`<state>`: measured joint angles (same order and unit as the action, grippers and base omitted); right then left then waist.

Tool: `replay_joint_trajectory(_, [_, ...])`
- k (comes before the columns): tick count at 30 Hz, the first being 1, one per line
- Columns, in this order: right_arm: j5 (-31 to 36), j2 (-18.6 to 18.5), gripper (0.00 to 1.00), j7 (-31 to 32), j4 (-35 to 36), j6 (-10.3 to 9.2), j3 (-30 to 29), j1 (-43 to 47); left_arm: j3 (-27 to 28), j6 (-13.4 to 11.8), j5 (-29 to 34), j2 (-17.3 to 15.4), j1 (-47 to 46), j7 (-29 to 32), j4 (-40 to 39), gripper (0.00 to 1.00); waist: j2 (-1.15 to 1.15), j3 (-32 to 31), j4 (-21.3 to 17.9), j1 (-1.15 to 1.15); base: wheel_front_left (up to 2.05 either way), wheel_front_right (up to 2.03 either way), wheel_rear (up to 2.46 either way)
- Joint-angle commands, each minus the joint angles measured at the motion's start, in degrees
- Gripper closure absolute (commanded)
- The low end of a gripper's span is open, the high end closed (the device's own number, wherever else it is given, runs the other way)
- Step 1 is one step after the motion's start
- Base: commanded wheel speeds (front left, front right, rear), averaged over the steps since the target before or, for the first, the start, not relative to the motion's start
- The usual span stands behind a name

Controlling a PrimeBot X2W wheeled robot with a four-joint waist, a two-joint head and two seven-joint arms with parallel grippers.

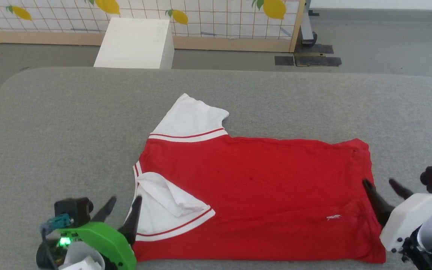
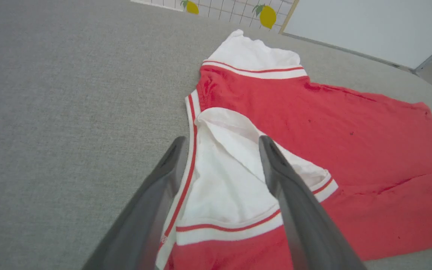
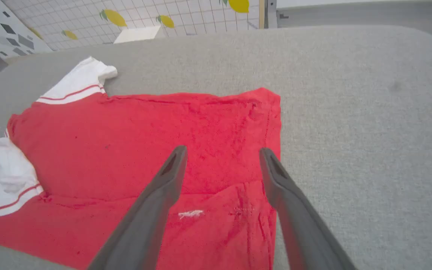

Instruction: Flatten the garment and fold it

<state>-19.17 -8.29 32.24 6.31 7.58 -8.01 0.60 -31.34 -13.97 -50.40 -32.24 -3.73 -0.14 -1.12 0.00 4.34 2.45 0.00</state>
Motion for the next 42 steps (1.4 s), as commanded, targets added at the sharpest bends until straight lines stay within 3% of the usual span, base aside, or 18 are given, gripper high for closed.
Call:
replay_joint_trajectory(1, [-0.2, -0.1, 0.00, -3.3, 0.7, -0.09, 0.6, -0.7, 0.6, 0.9, 1.6, 0.2, -1.4, -2.1, -0.6, 0.00, 0.00, 0.2, -0.5, 0.00, 0.00, 0.00, 0.00])
replay_joint_trajectory(7, [0.6, 0.4, 0.00, -15.0, 1.5, -0.09, 2.5, -2.0, 1.2, 2.8, 7.1, -1.3, -7.8, -7.0, -0.9, 0.00, 0.00, 2.6, -3.1, 0.00, 0.00, 0.00, 0.00])
replay_joint_trajectory(11, [1.3, 1.5, 0.00, -20.1, 1.8, -0.09, 4.0, -3.2, 0.6, 4.6, 8.8, -2.8, -14.2, -4.0, 0.3, 0.00, 0.00, 5.7, -5.4, 0.00, 0.00, 0.00, 0.00])
replay_joint_trajectory(15, [2.2, 2.7, 0.00, -23.2, 1.9, -0.09, 5.6, -4.5, -0.6, 8.0, 9.3, -4.3, -22.8, 2.4, 3.4, 0.00, 0.00, 9.4, -7.9, 0.00, 0.00, 0.00, 0.00])
replay_joint_trajectory(19, [2.7, 3.8, 0.00, -25.1, 1.5, -0.09, 7.2, -6.2, -2.8, 13.5, 9.3, -5.8, -32.4, 10.8, 8.7, 0.00, 0.00, 13.2, -10.8, 0.00, 0.00, 0.00, 0.00])
replay_joint_trajectory(20, [3.0, 4.0, 0.00, -25.4, 1.3, -0.09, 7.6, -6.6, -3.9, 15.8, 9.2, -6.3, -34.9, 13.9, 10.3, 0.00, 0.00, 14.1, -11.7, 0.00, 0.00, 0.00, 0.00])
replay_joint_trajectory(24, [3.2, 4.7, 0.00, -26.9, 0.5, -0.09, 8.8, -8.1, -5.7, 19.5, 7.4, -7.3, -43.6, 23.3, 16.7, 0.00, 0.00, 17.3, -14.6, 0.00, 0.00, 0.00, 0.00])
replay_joint_trajectory(35, [2.0, 5.3, 0.00, -29.7, 1.3, -0.09, 11.9, -10.4, -6.5, 21.3, -1.3, -9.0, -57.4, 41.6, 31.5, 0.00, 0.00, 23.6, -20.9, 0.00, 0.00, 0.00, 0.00])
replay_joint_trajectory(42, [0.6, 5.4, 0.00, -30.7, 2.3, -0.09, 12.8, -10.3, -5.9, 20.7, -2.3, -10.4, -60.5, 45.4, 35.8, 0.00, 0.00, 25.7, -22.3, 0.00, 0.00, 0.00, 0.00])
